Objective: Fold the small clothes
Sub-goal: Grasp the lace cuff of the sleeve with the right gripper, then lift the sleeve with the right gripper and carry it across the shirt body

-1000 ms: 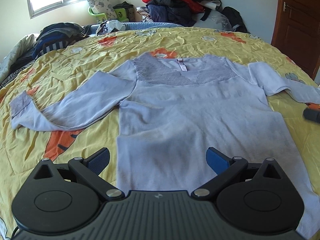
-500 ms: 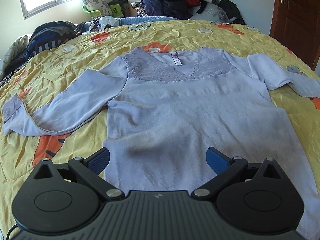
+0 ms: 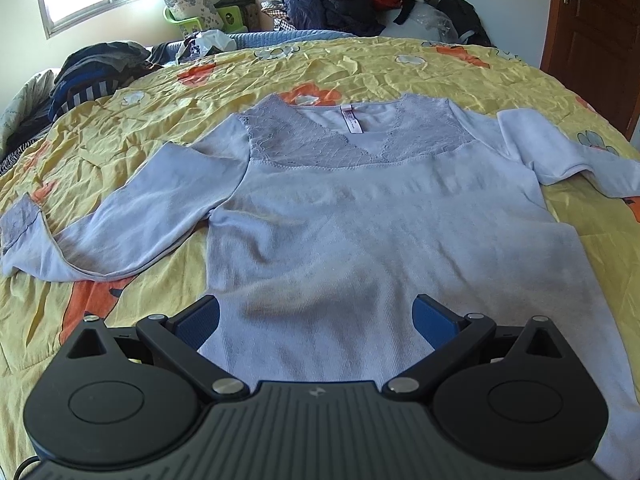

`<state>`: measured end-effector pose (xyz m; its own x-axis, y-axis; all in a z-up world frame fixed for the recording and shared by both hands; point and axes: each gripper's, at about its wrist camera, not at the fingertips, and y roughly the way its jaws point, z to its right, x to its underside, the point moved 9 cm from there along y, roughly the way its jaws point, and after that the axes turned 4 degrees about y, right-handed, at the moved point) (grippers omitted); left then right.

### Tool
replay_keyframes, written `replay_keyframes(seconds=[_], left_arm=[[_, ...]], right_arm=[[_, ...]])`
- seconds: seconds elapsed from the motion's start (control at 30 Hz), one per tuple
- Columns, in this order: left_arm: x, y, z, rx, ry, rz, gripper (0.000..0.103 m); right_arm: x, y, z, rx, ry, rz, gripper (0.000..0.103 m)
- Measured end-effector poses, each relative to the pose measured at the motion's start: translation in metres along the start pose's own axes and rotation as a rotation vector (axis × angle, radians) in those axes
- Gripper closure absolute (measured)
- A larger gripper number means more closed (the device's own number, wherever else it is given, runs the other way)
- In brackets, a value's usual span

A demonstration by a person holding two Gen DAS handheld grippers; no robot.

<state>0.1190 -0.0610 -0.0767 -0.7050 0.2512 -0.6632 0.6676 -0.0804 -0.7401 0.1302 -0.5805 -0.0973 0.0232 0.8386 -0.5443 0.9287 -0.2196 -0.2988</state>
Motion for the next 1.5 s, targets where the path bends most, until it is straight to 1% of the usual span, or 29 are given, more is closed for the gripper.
replay_keyframes(seconds=[0.03,0.1,0.13,0.17,0.2,0.33,0.4,0.47,0.53,0.67,0.7,0.73,0.8,0.87,0.9,0.93,0.97,1.0,1.03,1.07,1.13,1.17,1.27,1.37,1.5], left_arm=[[0.0,0.0,0.0,0.0,0.0,-0.001,0.0],[-0.001,0.001,-0.001,-0.004,-0.001,-0.001,0.0],[-0.001,0.002,-0.002,-0.006,-0.001,-0.002,0.0],[-0.001,0.002,-0.003,-0.007,-0.001,-0.002,0.0],[-0.001,0.003,-0.003,-0.009,-0.001,-0.001,0.0],[-0.002,0.009,-0.004,-0.005,-0.01,-0.013,0.0],[-0.002,0.011,-0.003,0.002,-0.016,-0.02,0.0],[-0.002,0.012,0.0,0.007,-0.014,-0.024,0.0],[-0.002,0.01,0.002,0.006,-0.005,-0.022,0.0],[-0.004,0.005,-0.002,-0.007,-0.003,-0.007,0.0],[-0.004,0.004,-0.004,-0.01,-0.009,-0.005,0.0],[-0.005,0.004,-0.006,-0.013,-0.016,-0.005,0.0],[-0.006,0.005,-0.009,-0.012,-0.03,-0.011,0.0],[-0.007,0.006,-0.009,-0.005,-0.039,-0.016,0.0],[-0.007,0.006,-0.009,-0.004,-0.041,-0.016,0.0],[-0.007,0.005,-0.009,-0.002,-0.039,-0.012,0.0],[-0.007,0.004,-0.008,-0.002,-0.034,-0.01,0.0],[-0.007,0.004,-0.007,-0.002,-0.027,-0.008,0.0],[-0.007,0.003,-0.007,-0.003,-0.021,-0.007,0.0],[-0.006,0.003,-0.006,-0.005,-0.016,-0.007,0.0],[-0.007,0.004,-0.007,-0.013,-0.012,-0.007,0.0],[-0.007,0.005,-0.008,-0.018,-0.011,-0.008,0.0],[-0.01,0.008,-0.011,-0.027,-0.016,-0.002,0.0],[-0.015,0.009,-0.012,-0.031,-0.013,0.006,0.0],[-0.022,0.008,-0.015,-0.047,-0.012,0.023,0.0]], right_arm=[[-0.004,0.001,0.005,0.015,0.034,0.02,0.027],[-0.013,-0.002,0.015,-0.001,0.134,0.067,0.031],[-0.014,-0.004,0.018,-0.005,0.182,0.069,0.032],[-0.013,-0.007,0.019,-0.008,0.221,0.054,0.031],[-0.01,-0.009,0.018,-0.014,0.248,0.029,0.031],[0.023,-0.019,0.009,-0.102,0.413,-0.181,0.02],[0.04,-0.019,-0.002,-0.084,0.363,-0.273,0.018],[0.046,-0.013,-0.01,-0.061,0.312,-0.321,0.016],[0.041,-0.003,-0.011,-0.044,0.292,-0.301,0.017],[0.016,0.009,-0.002,0.017,0.206,-0.11,0.021],[0.011,0.01,0.001,0.013,0.203,-0.07,0.023],[0.009,0.012,0.003,-0.002,0.207,-0.045,0.024],[0.006,0.02,0.007,-0.009,0.196,-0.022,0.027],[0.0,0.031,0.015,0.005,0.194,-0.014,0.035],[-0.006,0.033,0.022,0.02,0.196,-0.014,0.046],[-0.007,0.039,0.026,0.041,0.198,-0.02,0.062],[-0.009,0.044,0.032,0.068,0.206,-0.032,0.07],[-0.01,0.046,0.039,0.094,0.218,-0.041,0.088],[-0.01,0.044,0.044,0.105,0.226,-0.041,0.095],[-0.011,0.044,0.046,0.094,0.231,-0.035,0.095],[-0.011,0.045,0.044,0.103,0.218,-0.027,0.094],[-0.009,0.036,0.042,0.103,0.202,-0.021,0.093],[-0.009,0.028,0.026,0.064,0.166,-0.012,0.093],[-0.011,0.019,0.0,0.018,0.089,0.007,0.093],[-0.011,0.003,-0.044,-0.079,0.006,0.016,0.093]])
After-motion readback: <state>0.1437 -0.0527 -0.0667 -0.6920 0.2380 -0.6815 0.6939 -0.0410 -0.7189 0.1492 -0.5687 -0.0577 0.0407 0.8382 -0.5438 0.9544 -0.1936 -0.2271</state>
